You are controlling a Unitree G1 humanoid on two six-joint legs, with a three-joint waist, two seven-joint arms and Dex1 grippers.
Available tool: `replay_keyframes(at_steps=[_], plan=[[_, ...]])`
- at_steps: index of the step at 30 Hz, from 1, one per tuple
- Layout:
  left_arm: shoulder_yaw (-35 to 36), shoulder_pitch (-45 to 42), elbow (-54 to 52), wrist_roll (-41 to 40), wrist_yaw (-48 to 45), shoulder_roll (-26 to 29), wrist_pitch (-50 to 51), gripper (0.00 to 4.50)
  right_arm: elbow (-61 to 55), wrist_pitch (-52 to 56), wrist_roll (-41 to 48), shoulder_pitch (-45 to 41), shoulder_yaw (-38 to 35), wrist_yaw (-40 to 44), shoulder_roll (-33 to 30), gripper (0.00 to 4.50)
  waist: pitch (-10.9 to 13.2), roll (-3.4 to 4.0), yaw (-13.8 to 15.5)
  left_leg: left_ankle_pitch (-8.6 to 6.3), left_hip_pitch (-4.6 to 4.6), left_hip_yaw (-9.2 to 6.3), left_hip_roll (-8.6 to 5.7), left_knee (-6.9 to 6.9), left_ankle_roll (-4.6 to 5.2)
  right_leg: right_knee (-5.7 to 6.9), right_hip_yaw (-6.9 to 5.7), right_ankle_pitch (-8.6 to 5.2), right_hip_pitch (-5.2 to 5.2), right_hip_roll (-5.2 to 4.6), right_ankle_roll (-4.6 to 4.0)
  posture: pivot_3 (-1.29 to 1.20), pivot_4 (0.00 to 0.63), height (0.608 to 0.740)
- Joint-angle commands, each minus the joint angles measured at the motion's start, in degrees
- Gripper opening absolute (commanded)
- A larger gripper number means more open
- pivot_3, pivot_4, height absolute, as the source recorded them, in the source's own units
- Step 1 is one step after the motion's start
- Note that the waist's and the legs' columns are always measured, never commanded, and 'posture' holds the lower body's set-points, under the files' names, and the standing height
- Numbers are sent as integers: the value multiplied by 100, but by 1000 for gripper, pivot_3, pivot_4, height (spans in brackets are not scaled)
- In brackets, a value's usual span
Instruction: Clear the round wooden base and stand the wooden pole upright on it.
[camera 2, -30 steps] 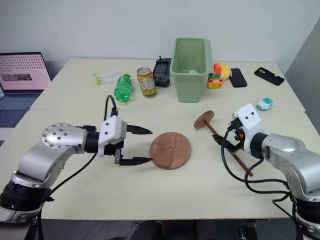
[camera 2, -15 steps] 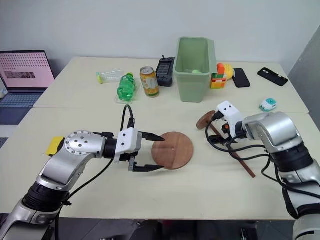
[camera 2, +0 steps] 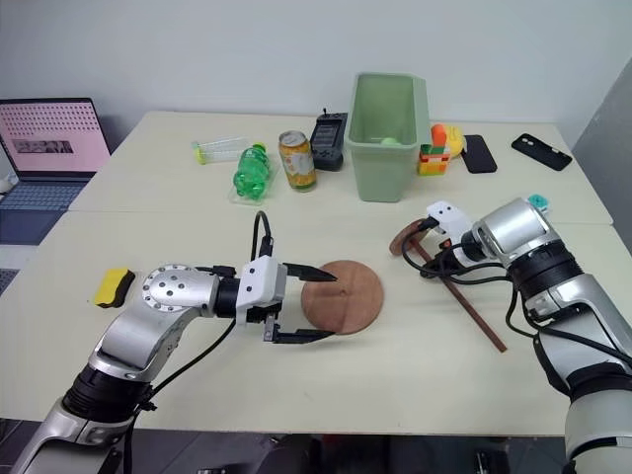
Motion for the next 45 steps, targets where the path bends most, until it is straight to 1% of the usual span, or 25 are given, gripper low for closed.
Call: replay_keyframes(at_steps=[1, 2, 6, 7, 9, 11, 13, 15, 18, 20, 21, 22, 24, 27, 30, 33, 37, 39, 45], plan=[[166, -183, -65, -159, -32, -67, -45, 4500, 50, -8, -158, -137, -38, 188, 42, 1524, 0, 0, -1, 0, 0, 0, 0, 0, 0, 0, -1, 0, 0, 0, 0, 0, 150, 740], [174, -211, -58, -190, -31, -91, -38, 4500, 65, -3, -183, -131, -51, 207, 49, 1349, 0, 0, -1, 0, 0, 0, 0, 0, 0, 0, 0, 0, 0, 0, 0, 0, 150, 740], [232, -277, -49, -297, 28, -188, 2, 4500, 36, 74, -259, -85, -144, 269, 49, 370, 0, 0, 1, 0, -1, 0, -2, 1, -1, -1, -1, 0, 0, -1, 0, 0, 150, 740], [247, -278, -48, -307, 33, -201, -12, 4500, 13, 105, -261, -76, -169, 273, 43, 273, 0, 0, 0, 0, 0, 1, -2, 1, -1, 0, 0, 0, 0, -1, 0, 0, 150, 740], [294, -261, -44, -314, 75, -182, -8, 4500, -199, 226, -188, -83, -326, 272, -40, 272, 1, 1, 0, 0, 0, -1, 0, 1, -1, 0, -1, 0, 0, -2, 0, 0, 150, 740], [449, -159, -70, -310, 122, -60, 37, 4500, -766, 536, 0, -51, -645, 215, -176, 272, 4, 6, 0, 0, -1, -1, 2, 1, -1, 1, 0, 0, -1, -3, 0, 0, 150, 740], [650, 7, -75, -258, 149, 125, 17, 4500, -1370, 1051, 251, -1, -1197, 10, -151, 272, 8, 14, 1, 0, -10, 0, 1, 1, -1, 2, 1, 0, -9, -4, 0, 0, 150, 740], [839, 241, -30, -139, 162, 436, 16, 4500, -2042, 1621, 523, 84, -2074, -285, 70, 271, 8, 15, -24, 1, -30, 0, 5, 2, -2, 7, 3, 0, -32, -8, 0, 0, 150, 740], [1080, 579, -3, -22, 144, 840, -51, 4500, -2925, 2173, 828, 269, -3188, -608, 485, 271, 7, 16, -34, 1, -56, -3, 12, 2, -3, 20, 0, 0, -66, -5, 0, 0, 150, 740], [1297, 810, -74, -81, 120, 1048, 50, 4500, -3525, 2293, 1071, 453, -3987, -793, 979, 271, 5, 13, -47, 2, -74, -4, 10, 6, -2, 30, -2, 0, -85, -5, 0, 0, 150, 740], [1403, 908, -104, -117, 136, 1119, 60, 4500, -3865, 2098, 1246, 574, -4349, -894, 1321, 271, 8, 18, -51, 2, -76, 0, 15, 5, -2, 31, 2, 0, -88, -4, 0, 0, 150, 740], [1512, 1026, -154, -160, 152, 1184, 54, 4500, -4311, 1710, 1298, 760, -4431, -1051, 1580, 271, 9, 18, -47, 2, -77, 0, 10, 4, -2, 33, 2, 0, -90, -6, 0, 0, 150, 740], [1699, 1241, -247, -179, 226, 1236, -19, 4500, -5090, 668, 1319, 1135, -4382, -1348, 2132, 271, 9, 19, -48, 2, -78, -1, 10, 3, -2, 33, 0, 0, -91, -6, 0, 0, 150, 740], [1876, 1446, -242, -153, 242, 1223, -231, 4500, -5722, -732, 1257, 1711, -3979, -1550, 2774, 271, 9, 19, -38, 2, -77, 0, 6, 5, -2, 37, 0, 0, -92, -7, 0, 0, 150, 740], [1907, 1510, -316, -172, 264, 1211, -274, 4500, -5835, -1871, 1057, 2205, -3486, -1680, 3195, 271, 9, 19, -38, 3, -75, 1, 4, 7, -4, 40, 1, 0, -91, -7, 0, 0, 150, 740], [1790, 1476, -452, -181, 236, 1233, -148, 4500, -5578, -2990, 712, 2702, -2962, -1771, 3422, 271, 8, 18, -44, 4, -70, 2, 4, 8, -5, 46, 1, 0, -90, -5, 0, 0, 150, 740], [1754, 1371, -509, -353, 204, 1205, 168, 4500, -5208, -3970, 450, 3093, -2573, -1766, 3496, 271, 8, 17, -70, 5, -67, 3, 5, 8, -7, 52, 2, 0, -91, -2, 0, 0, 150, 740], [1683, 1323, -524, -348, 141, 1240, 221, 4500, -5049, -4262, 411, 3233, -2423, -1769, 3553, 271, 8, 17, -82, 5, -66, 3, 6, 8, -8, 53, 2, 0, -91, -2, 0, 0, 150, 740], [1595, 1209, -513, -332, 70, 1254, 241, 4500, -4729, -4737, 400, 3316, -2296, -1814, 3559, 271, 8, 17, -113, 6, -65, 2, 8, 8, -9, 54, 2, 0, -91, 0, 0, 0, 150, 740]])
